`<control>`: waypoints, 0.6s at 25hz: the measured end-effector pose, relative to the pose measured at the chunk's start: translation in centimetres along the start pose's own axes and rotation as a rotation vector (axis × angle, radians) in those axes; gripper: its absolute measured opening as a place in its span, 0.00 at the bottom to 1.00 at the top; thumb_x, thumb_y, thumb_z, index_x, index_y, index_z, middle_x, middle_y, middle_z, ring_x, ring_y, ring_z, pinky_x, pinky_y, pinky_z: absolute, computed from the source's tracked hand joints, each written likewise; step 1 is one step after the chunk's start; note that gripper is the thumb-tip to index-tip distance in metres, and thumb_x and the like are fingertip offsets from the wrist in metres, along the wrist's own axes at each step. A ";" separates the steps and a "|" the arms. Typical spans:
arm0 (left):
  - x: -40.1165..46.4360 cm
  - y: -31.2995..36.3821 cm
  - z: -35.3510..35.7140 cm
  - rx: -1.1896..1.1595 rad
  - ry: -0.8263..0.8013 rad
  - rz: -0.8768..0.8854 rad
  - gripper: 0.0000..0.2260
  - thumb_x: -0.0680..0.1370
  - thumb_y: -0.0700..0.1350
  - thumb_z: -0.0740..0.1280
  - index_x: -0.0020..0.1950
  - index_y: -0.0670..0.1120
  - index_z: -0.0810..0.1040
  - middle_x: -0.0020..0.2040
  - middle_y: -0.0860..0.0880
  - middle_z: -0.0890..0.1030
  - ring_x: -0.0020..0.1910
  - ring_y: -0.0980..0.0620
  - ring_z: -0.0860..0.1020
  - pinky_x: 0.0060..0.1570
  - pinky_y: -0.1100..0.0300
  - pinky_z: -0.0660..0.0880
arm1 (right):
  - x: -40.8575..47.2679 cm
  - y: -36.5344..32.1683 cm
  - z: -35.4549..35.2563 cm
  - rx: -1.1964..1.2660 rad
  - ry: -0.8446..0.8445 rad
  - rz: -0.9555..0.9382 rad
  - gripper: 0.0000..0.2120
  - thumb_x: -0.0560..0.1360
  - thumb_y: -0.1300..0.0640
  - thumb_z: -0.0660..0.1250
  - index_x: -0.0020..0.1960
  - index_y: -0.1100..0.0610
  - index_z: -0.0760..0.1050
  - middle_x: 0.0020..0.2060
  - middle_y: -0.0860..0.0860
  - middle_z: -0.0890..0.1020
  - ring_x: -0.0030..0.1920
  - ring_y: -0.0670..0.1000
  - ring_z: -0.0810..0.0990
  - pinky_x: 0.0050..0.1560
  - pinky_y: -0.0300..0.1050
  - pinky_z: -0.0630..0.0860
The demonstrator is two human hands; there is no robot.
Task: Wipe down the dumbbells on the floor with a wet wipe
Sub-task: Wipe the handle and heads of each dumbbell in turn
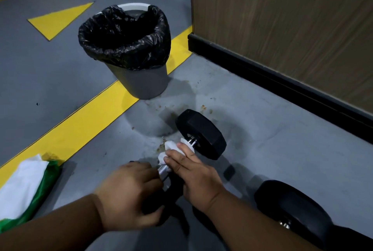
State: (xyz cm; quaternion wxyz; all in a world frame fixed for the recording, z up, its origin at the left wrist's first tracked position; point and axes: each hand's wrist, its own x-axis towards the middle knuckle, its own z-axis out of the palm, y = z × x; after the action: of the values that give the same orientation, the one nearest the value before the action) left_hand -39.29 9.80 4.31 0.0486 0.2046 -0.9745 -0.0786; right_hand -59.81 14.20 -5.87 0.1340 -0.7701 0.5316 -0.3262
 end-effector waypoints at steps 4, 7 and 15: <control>0.2 -0.1 0.7 0.030 0.100 -0.027 0.14 0.70 0.55 0.70 0.34 0.47 0.72 0.35 0.47 0.71 0.32 0.41 0.69 0.32 0.55 0.66 | -0.2 0.4 -0.2 0.030 -0.010 -0.019 0.30 0.72 0.66 0.59 0.72 0.50 0.75 0.74 0.44 0.72 0.79 0.50 0.62 0.58 0.45 0.81; 0.1 -0.1 1.1 0.006 0.141 -0.026 0.15 0.70 0.55 0.70 0.32 0.47 0.71 0.34 0.47 0.70 0.31 0.41 0.68 0.32 0.55 0.64 | 0.3 2.2 0.0 0.063 0.060 0.028 0.29 0.73 0.67 0.54 0.71 0.54 0.76 0.72 0.47 0.75 0.78 0.53 0.65 0.69 0.49 0.74; 0.0 -0.5 1.3 -0.002 0.153 -0.020 0.13 0.69 0.55 0.71 0.35 0.47 0.75 0.36 0.47 0.73 0.31 0.42 0.69 0.33 0.55 0.64 | 0.0 -0.9 1.6 0.074 -0.131 -0.150 0.20 0.80 0.56 0.61 0.71 0.49 0.74 0.74 0.45 0.72 0.76 0.53 0.68 0.65 0.49 0.78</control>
State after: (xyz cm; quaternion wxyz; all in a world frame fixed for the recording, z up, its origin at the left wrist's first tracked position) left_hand -39.21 9.49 2.98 0.1223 0.2197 -0.9658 -0.0640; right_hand -58.07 14.37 -6.58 0.1722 -0.8219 0.4502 -0.3037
